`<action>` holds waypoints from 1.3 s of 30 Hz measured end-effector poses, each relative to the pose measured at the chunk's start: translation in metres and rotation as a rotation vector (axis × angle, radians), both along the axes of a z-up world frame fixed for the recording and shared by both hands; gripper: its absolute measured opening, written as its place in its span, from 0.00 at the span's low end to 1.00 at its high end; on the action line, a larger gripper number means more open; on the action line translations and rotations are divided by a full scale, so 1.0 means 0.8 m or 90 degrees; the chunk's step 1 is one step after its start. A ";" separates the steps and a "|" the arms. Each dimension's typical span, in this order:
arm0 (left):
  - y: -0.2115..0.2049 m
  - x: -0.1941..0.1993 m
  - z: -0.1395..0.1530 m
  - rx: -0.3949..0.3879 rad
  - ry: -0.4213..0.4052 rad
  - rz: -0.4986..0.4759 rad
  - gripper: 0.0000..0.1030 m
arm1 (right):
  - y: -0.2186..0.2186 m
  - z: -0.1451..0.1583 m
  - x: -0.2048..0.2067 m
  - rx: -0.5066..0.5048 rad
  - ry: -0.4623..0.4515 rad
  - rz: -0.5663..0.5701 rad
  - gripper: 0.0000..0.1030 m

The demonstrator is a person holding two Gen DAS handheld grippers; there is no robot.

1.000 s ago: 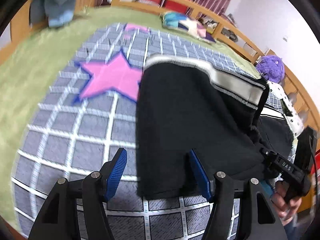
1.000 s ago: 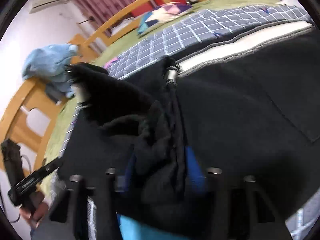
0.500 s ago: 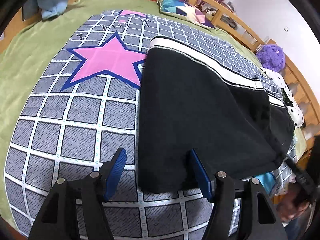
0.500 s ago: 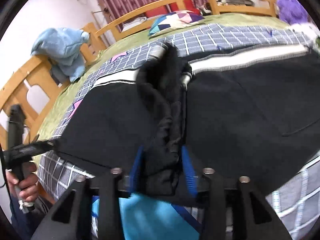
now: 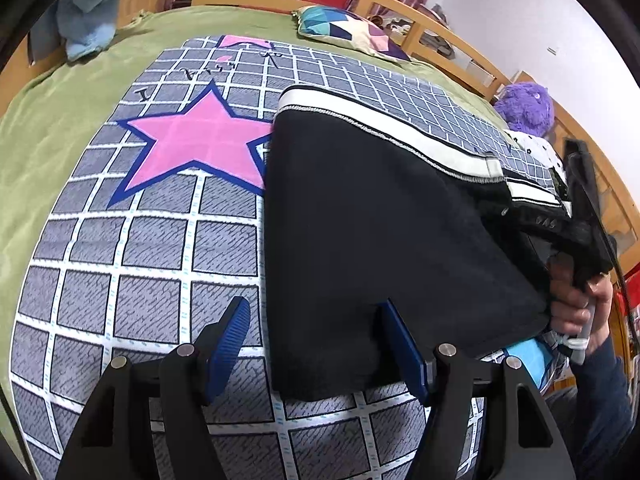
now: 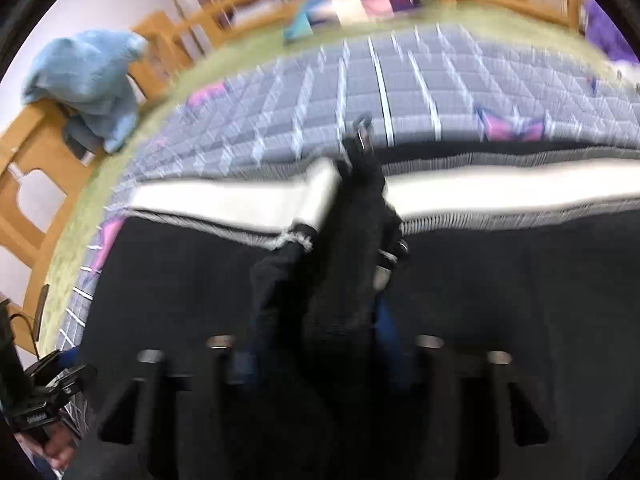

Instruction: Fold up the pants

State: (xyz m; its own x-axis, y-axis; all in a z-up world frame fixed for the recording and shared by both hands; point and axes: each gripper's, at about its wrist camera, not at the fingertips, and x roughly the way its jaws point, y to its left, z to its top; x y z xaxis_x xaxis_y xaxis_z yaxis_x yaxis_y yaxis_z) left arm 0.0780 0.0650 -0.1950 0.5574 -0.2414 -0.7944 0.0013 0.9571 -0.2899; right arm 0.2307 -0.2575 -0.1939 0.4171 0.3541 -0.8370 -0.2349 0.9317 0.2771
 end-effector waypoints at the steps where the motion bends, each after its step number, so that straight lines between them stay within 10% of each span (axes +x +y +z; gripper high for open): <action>1: 0.000 0.000 0.003 0.003 -0.007 0.000 0.65 | -0.009 0.012 -0.004 0.039 -0.033 0.009 0.21; 4: 0.000 0.000 0.007 -0.009 -0.018 -0.004 0.65 | -0.044 0.044 -0.012 0.154 -0.091 -0.025 0.20; 8: -0.011 0.006 0.002 0.001 -0.007 -0.020 0.65 | -0.023 0.001 0.005 0.009 -0.017 -0.015 0.31; 16: -0.032 -0.001 0.048 0.025 -0.088 -0.022 0.64 | -0.055 0.063 -0.070 0.062 -0.120 -0.058 0.37; 20: -0.059 0.004 0.024 0.102 -0.072 -0.019 0.64 | -0.050 0.070 -0.129 0.031 -0.189 -0.008 0.52; 25: -0.090 -0.008 0.003 0.206 -0.071 -0.042 0.67 | -0.034 0.001 -0.157 -0.064 -0.137 0.012 0.53; 39: -0.066 0.101 0.055 0.126 -0.091 -0.026 0.67 | -0.001 0.095 -0.095 -0.024 -0.274 0.077 0.53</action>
